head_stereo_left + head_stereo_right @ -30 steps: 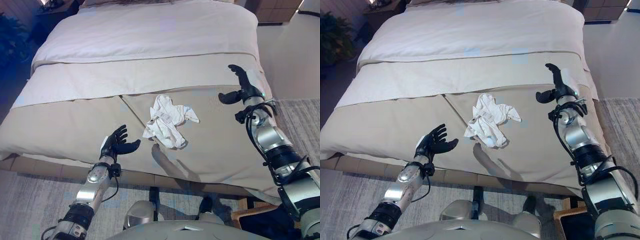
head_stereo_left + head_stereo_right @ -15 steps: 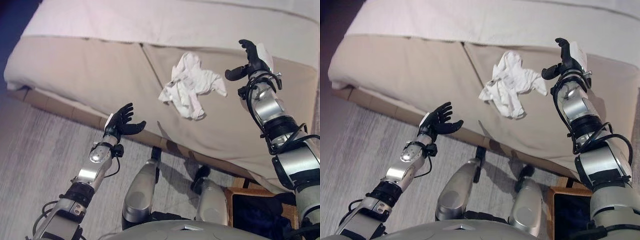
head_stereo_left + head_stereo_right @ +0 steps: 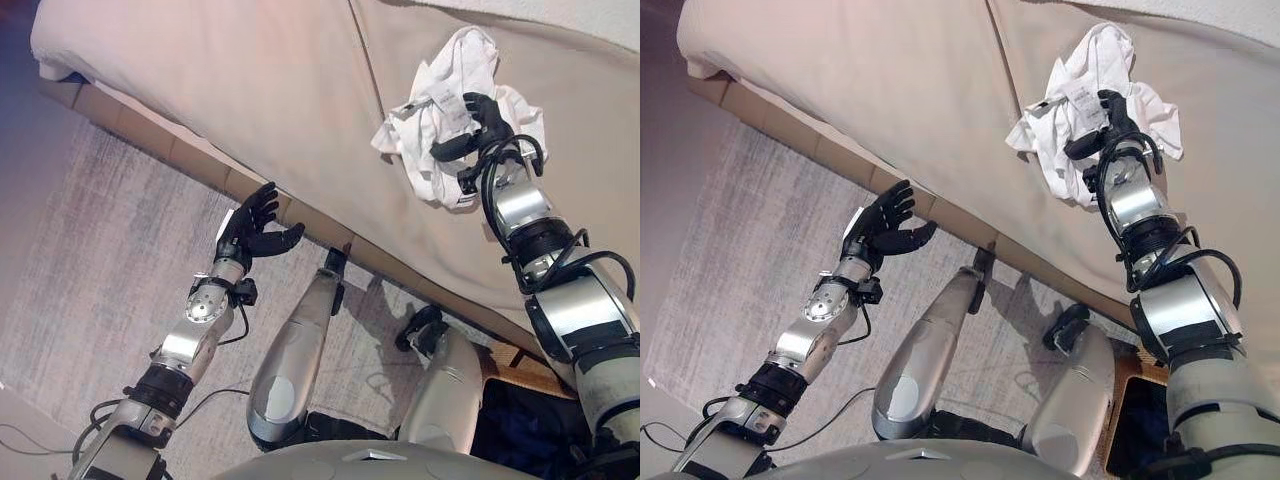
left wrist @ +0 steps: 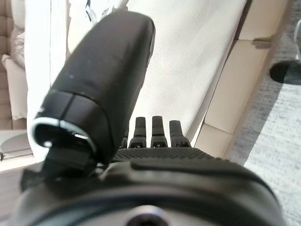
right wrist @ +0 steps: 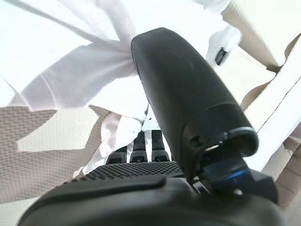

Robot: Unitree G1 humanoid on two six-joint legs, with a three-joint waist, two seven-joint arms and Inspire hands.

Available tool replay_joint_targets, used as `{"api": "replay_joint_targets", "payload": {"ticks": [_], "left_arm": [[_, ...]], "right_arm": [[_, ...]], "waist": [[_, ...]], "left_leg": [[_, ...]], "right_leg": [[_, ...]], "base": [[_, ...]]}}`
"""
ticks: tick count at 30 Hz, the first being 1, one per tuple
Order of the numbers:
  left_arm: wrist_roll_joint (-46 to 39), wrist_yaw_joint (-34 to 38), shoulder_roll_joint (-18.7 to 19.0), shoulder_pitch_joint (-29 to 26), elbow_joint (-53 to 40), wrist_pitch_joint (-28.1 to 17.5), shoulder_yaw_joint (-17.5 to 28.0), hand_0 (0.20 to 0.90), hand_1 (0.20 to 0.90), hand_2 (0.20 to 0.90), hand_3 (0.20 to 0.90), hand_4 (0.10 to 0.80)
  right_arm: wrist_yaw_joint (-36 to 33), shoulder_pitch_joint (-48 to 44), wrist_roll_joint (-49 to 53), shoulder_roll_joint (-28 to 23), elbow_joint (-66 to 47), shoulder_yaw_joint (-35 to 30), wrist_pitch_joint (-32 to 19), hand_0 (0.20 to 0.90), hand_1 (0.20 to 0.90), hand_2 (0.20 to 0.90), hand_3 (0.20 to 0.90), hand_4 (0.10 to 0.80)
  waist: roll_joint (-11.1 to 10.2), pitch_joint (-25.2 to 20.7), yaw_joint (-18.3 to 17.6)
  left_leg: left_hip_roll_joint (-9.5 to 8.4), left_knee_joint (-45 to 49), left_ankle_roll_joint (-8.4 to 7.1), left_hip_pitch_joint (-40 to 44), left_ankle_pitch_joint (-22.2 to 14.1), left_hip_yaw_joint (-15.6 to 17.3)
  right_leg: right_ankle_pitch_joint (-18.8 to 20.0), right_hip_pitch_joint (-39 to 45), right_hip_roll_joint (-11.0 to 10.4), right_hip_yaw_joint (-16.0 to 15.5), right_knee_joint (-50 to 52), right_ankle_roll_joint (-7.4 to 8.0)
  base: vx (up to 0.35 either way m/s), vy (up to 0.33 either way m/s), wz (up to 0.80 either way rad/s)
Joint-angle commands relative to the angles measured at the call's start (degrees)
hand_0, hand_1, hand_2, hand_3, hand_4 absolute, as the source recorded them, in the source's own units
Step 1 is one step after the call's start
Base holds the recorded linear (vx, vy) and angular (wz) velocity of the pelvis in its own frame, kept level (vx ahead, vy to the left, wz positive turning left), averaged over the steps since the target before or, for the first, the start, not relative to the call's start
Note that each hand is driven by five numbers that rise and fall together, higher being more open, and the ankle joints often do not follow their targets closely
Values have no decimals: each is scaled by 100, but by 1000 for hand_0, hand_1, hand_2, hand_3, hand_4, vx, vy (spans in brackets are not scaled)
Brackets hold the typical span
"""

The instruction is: Pick up the clothes from the bed and place them into the basket

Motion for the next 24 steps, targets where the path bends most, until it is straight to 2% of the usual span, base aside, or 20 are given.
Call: {"api": "replay_joint_targets", "payload": {"ticks": [1, 11, 12, 13, 14, 21, 24], "left_arm": [[-111, 162, -15, 98, -844, -605, -11, 900, 900, 900, 900, 800], [-259, 265, -23, 181, -842, -740, -78, 900, 900, 900, 900, 800], [-266, 270, -22, 176, -854, -744, -83, 900, 900, 900, 900, 800], [-252, 296, -32, 149, -852, -747, -113, 900, 900, 900, 900, 800], [-252, 296, -32, 148, -851, -747, -113, 900, 900, 900, 900, 800], [-119, 294, -16, 96, -809, -719, -170, 900, 900, 900, 900, 800], [-125, 343, 8, 102, -739, -778, -189, 900, 900, 900, 900, 800]], "right_arm": [[85, -629, 168, -76, -35, 192, -350, 900, 900, 900, 900, 800], [540, -835, 41, 14, 360, 428, -383, 900, 900, 900, 900, 800], [573, -856, -36, 11, 391, 463, -390, 646, 646, 646, 604, 504], [518, -898, -71, 17, 446, 489, -430, 347, 347, 347, 255, 155], [518, -899, -71, 17, 448, 490, -432, 300, 300, 300, 200, 100], [109, -961, -107, -38, 411, 394, -702, 300, 300, 300, 200, 100], [-11, -972, -189, -91, 277, 358, -645, 300, 300, 300, 200, 100]], "waist": [[289, -228, 187], [400, -228, 238], [401, -228, 241], [399, -228, 245], [401, -228, 244], [355, -228, 210], [330, -228, 154]], "left_leg": [[-30, 702, 408, -47, -1071, 604], [-125, 1253, 458, -521, -1230, 592], [-126, 1292, 462, -538, -1243, 593], [-126, 1292, 455, -519, -1245, 584], [-126, 1292, 455, -518, -1245, 583], [-88, 1032, 431, -116, -1213, 592], [-52, 897, 402, 132, -1211, 598]], "right_leg": [[-144, -213, 489, -212, 557, -472], [-321, -729, 465, -154, 1070, -537], [-326, -745, 458, -155, 1091, -539], [-320, -726, 459, -166, 1089, -532], [-319, -724, 460, -167, 1087, -532], [-253, -346, 473, -223, 858, -487], [-238, -120, 478, -233, 743, -474]], "base": [[9, 25, 9], [-6, 21, 4], [-37, -3, 1], [0, 0, 0], [-35, -5, 1], [-29, -9, 0], [0, 0, 0]]}}
